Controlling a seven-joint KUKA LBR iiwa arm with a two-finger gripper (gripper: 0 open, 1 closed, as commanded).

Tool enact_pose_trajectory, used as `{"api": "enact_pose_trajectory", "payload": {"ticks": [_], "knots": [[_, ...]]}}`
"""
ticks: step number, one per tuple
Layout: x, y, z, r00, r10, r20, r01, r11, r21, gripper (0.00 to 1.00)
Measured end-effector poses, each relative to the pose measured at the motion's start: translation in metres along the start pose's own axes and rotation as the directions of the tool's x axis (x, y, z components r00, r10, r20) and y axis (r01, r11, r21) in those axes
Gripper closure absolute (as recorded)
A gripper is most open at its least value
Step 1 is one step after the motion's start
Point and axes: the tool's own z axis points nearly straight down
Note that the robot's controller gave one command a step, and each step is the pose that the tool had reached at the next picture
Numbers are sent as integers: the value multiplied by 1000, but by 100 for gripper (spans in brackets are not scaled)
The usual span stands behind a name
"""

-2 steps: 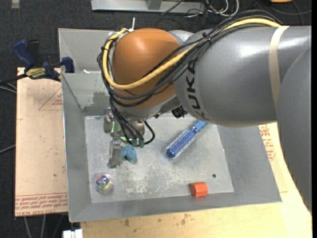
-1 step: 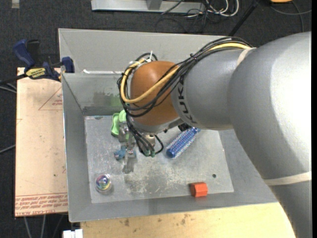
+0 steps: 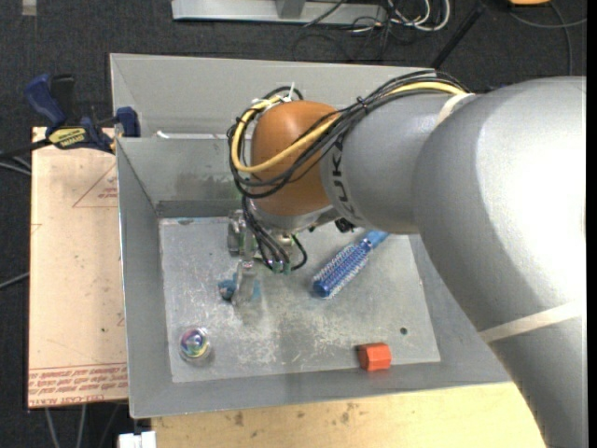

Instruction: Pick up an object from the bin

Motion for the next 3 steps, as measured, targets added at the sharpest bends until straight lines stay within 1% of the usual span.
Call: {"api": "enact_pose_trajectory", "payload": {"ticks": [1, 2, 3], "knots": [[2, 1, -1, 1000, -1, -5, 1, 1000, 1, 100], [17, -7, -151, 1000, -17, 3, 17, 1000, 0, 100], [11, 30, -142, 995, 95, -4, -95, 995, 1, 100]]}}
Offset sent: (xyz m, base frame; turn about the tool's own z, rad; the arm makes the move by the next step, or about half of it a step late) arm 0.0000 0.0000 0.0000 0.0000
